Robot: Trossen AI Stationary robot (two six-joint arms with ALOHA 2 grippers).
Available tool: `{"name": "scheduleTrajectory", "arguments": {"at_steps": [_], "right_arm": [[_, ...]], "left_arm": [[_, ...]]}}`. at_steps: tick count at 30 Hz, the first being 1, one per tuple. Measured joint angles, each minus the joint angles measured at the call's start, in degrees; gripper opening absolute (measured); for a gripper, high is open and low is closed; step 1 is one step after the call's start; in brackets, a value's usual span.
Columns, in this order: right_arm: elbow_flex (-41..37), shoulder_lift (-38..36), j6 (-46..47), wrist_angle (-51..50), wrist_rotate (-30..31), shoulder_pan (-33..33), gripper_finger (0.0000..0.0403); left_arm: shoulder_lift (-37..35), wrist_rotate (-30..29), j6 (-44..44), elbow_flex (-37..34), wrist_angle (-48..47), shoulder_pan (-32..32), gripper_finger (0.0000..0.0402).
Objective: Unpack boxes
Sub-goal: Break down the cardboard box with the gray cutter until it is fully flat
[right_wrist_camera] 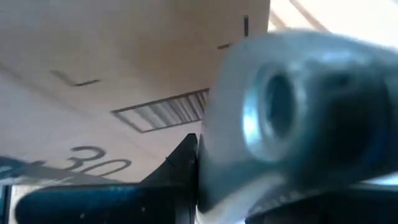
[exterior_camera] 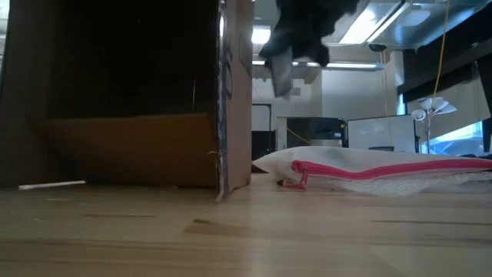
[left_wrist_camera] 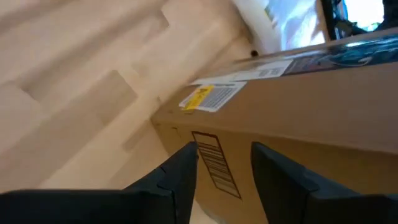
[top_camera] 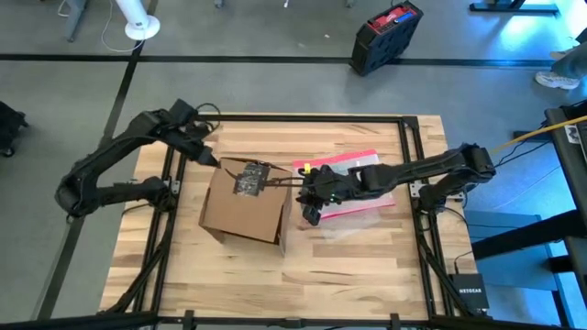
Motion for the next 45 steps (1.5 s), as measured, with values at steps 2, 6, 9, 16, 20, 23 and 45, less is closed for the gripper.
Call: {"name": "scheduleTrajectory", "arguments": {"at_steps": [2,6,9,16,20,23,45], "right_arm": [[-1.3,1.0,0.1,3.0,-0.6,-0.7,0.0071],[-2.8,2.6,-0.9,7.6,-0.6,-2.0,0.0071],[-2.9,2.7,-3.8,9.1,1.3,-2.1,0.0071],[-1.0,2.7,-9.1,7.6,2.9,-1.7,0.0071],[1.0,2.3,-11.0,4.1,5.0,-1.7,0.0071],[2.4,1.4,-12.9,1.6,8.2,-1.5,0.0071],[11.5,-4.1,-21.0,-22.3,19.9,5.2,0.0071]], "left_arm": [[0.7,0.1,-1.6,-1.7,2.4,-2.1,0.0141],[2.5,1.1,-4.6,-5.3,8.4,-5.3,0.0141],[3.0,3.2,-6.2,-6.9,14.3,-6.7,0.0141],[2.6,2.9,-8.6,-5.8,27.2,-7.8,0.0134],[2.6,3.7,-6.0,-3.7,28.8,-8.5,0.0120],[2.4,4.0,-3.9,-2.1,29.4,-9.0,0.0108],[-5.4,-1.1,17.6,2.9,14.8,-11.4,0.0088]]}}
